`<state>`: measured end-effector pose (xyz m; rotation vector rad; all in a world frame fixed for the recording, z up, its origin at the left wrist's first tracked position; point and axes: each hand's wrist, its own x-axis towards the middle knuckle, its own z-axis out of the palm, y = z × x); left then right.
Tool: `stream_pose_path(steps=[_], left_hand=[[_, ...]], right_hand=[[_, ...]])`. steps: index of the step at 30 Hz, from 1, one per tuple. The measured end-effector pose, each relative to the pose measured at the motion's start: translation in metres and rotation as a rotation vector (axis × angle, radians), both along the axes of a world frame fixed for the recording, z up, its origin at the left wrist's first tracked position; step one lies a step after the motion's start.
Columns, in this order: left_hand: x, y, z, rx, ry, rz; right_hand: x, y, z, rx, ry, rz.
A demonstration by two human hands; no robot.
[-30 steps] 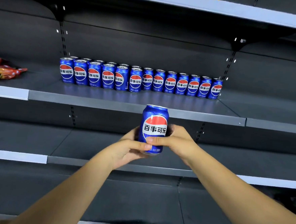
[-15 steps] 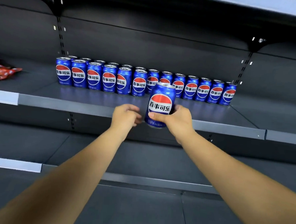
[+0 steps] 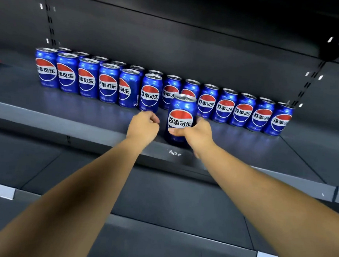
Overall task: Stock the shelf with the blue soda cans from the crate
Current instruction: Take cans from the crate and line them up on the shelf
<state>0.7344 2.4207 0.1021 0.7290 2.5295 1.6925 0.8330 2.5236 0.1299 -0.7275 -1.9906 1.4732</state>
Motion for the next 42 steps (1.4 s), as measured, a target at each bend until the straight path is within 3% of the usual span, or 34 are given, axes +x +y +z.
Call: stream_pose_path(steps=[4,10,15,18,23,30,42], left_hand=[[-0.012,0.018,0.002,0.031,-0.075,0.041],[-0.034,0.036,0.005,0.080,-0.163,0.036],[-0.055,0.046,-0.001,-0.027,-0.178,0.086],[-0.063,0.047,0.001,-0.027,-0.172,0.141],[-0.067,0.047,0.000,-0.001,-0.184,0.160],[-0.069,0.048,-0.002,0.022,-0.206,0.150],[-0.068,0.047,0.000,0.028,-0.206,0.154]], right_hand=[[-0.018,0.025,-0.004,-0.059,0.016,0.062],[-0.047,0.053,-0.011,0.024,-0.039,0.137],[-0.077,0.062,-0.020,0.159,-0.183,0.060],[-0.087,0.064,-0.025,0.156,-0.224,0.069],[-0.093,0.068,-0.029,0.355,-0.405,0.005],[-0.103,0.066,-0.030,0.350,-0.362,-0.142],[-0.105,0.066,-0.031,0.417,-0.379,-0.122]])
